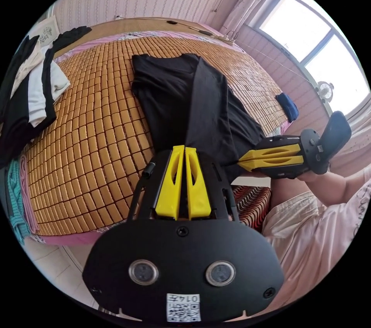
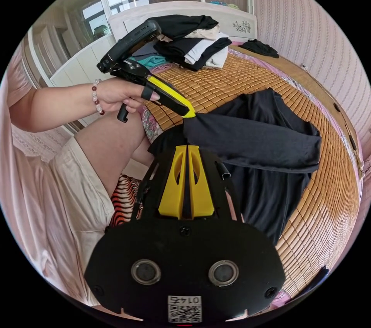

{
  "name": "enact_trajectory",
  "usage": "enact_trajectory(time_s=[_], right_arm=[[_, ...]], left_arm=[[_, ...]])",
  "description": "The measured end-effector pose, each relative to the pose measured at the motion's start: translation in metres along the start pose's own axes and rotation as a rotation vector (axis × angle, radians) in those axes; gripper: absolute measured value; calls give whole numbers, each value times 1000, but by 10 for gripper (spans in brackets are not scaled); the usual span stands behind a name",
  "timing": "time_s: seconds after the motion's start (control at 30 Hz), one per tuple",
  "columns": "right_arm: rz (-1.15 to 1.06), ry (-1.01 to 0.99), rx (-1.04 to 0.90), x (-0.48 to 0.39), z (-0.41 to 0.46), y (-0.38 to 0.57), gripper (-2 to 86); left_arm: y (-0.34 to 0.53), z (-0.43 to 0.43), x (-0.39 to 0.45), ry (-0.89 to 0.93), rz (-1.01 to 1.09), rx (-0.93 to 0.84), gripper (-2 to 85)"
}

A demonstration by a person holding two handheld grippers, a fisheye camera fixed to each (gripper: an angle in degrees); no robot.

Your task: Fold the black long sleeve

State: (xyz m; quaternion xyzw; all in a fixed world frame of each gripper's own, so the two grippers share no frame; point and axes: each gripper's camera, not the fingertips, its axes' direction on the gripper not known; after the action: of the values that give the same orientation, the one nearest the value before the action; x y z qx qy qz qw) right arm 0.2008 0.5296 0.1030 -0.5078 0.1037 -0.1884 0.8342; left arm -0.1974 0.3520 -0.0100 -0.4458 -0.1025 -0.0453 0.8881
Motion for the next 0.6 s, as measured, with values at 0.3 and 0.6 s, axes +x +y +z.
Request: enact_trajectory(time_s=[0.3, 0.6], right_arm=[[63, -79, -65, 71, -15, -5, -3], [138, -29, -67, 143, -49, -39, 1]], left_arm=[[8, 23, -13, -26, -15, -109, -10], [6, 19, -17, -42, -7, -149, -3]])
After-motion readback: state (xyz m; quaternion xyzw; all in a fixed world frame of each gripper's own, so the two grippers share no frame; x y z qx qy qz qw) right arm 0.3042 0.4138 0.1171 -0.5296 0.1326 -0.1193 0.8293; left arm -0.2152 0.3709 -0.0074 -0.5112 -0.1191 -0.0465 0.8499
